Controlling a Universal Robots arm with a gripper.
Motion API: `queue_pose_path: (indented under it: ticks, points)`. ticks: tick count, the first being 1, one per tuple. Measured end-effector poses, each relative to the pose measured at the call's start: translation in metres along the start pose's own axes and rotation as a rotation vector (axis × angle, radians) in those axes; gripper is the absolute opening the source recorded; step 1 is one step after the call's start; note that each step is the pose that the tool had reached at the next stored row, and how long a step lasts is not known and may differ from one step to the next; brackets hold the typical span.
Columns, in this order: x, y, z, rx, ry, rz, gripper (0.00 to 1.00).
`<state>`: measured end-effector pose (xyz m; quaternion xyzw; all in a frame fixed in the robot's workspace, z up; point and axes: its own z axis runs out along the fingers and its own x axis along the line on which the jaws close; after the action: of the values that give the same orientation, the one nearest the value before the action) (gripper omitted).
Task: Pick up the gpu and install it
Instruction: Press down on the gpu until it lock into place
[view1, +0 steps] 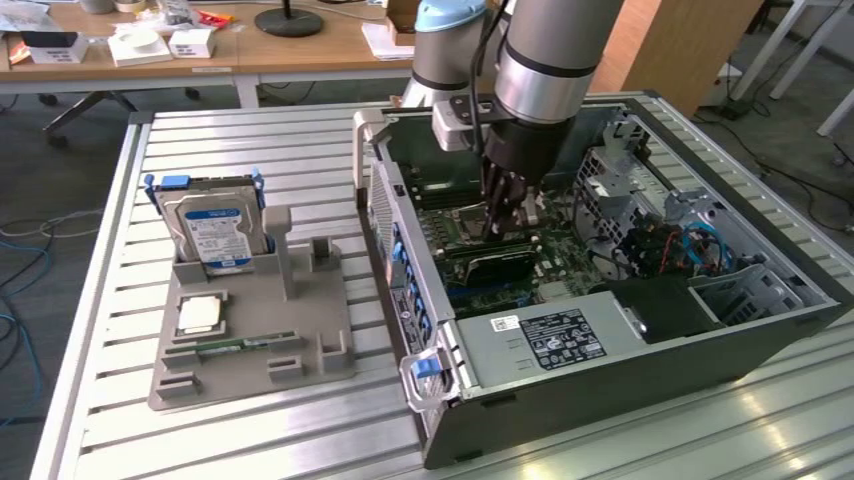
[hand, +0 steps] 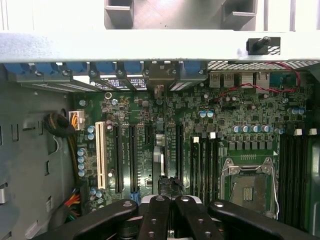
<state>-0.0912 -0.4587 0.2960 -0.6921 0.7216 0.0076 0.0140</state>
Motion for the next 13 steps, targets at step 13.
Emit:
queue_pose_path:
  ticks: [13]
  points:
    - [-0.0002,0.0061,0.002,0.0,0.0,0.0,0.1]
